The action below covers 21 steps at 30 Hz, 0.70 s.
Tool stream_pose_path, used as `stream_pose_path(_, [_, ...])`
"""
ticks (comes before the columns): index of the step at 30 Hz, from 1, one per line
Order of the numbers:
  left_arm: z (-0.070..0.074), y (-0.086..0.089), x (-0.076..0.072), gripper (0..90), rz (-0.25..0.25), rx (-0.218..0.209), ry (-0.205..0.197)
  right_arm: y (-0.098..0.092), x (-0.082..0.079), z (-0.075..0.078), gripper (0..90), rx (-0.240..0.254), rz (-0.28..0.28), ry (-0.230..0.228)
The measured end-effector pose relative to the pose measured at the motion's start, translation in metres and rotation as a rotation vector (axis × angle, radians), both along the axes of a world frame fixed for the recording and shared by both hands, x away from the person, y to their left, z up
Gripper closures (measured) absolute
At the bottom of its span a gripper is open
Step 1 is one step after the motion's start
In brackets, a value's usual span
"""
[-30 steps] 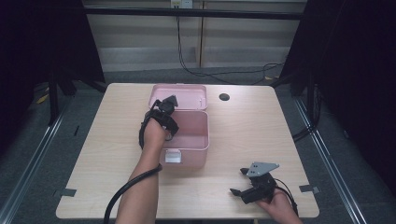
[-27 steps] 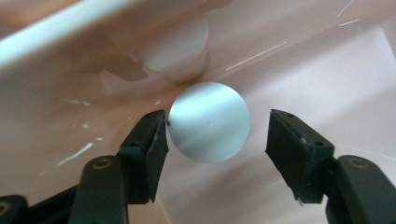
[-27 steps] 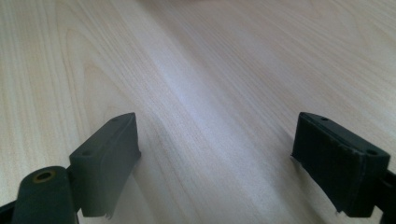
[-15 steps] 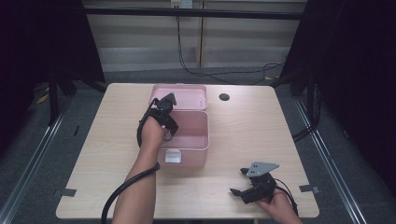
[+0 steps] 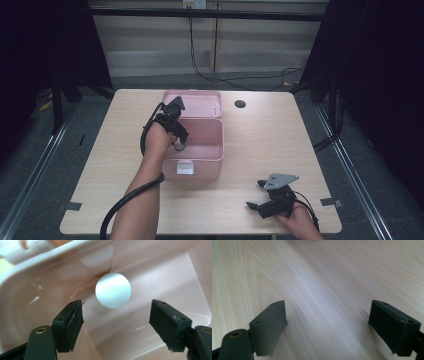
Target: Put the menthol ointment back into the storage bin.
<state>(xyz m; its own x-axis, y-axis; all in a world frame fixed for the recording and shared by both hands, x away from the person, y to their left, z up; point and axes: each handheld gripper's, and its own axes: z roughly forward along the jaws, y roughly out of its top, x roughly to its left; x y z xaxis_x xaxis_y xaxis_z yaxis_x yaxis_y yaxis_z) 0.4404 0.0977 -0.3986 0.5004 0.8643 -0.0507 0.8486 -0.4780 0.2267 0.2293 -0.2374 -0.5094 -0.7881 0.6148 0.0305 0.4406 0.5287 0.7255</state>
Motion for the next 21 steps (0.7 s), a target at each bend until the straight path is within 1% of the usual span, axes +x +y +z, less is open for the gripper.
stream_pose_path(2, [0.002, 0.002, 0.000, 26.3, -0.004, -0.001, 0.001, 0.000, 0.000, 0.000, 13.9, 0.000, 0.002, -0.001])
stream_pose_path(3, [0.003, 0.003, -0.001, 26.3, 0.002, -0.004, -0.007, 0.000, 0.000, 0.000, 13.9, 0.001, 0.002, -0.001])
stream_pose_path(6, [0.008, 0.005, -0.001, 25.6, -0.008, -0.004, -0.015, 0.000, 0.000, 0.000, 13.9, 0.001, 0.002, -0.002])
stream_pose_path(7, [0.009, 0.004, -0.002, 25.2, -0.004, -0.008, -0.015, 0.000, 0.000, 0.000, 13.9, 0.001, 0.002, -0.002])
stream_pose_path(9, [0.012, 0.004, -0.002, 24.6, -0.015, -0.009, -0.019, 0.000, 0.000, 0.000, 13.9, 0.001, 0.002, -0.002])
stream_pose_path(10, [0.015, 0.003, -0.003, 23.9, -0.011, -0.010, -0.019, 0.000, 0.000, 0.000, 13.9, 0.001, 0.003, -0.002])
stream_pose_path(11, [0.015, 0.003, -0.003, 23.4, -0.011, -0.010, -0.019, 0.000, 0.000, 0.000, 13.9, 0.001, 0.002, 0.000])
stream_pose_path(13, [0.018, 0.003, -0.004, 23.3, -0.023, -0.005, -0.021, 0.000, 0.000, 0.000, 13.9, 0.001, 0.002, -0.001])
stream_pose_path(14, [0.021, 0.002, -0.005, 22.7, -0.025, -0.014, -0.025, 0.000, 0.000, 0.000, 13.9, 0.001, 0.002, -0.001])
stream_pose_path(17, [0.023, 0.002, -0.006, 21.6, -0.025, -0.016, -0.023, 0.000, 0.000, 0.000, 13.9, 0.001, 0.002, -0.001])
stream_pose_path(21, [0.029, 0.001, -0.008, 21.4, -0.043, -0.018, -0.028, 0.000, 0.000, 0.000, 13.9, 0.001, 0.002, -0.001])
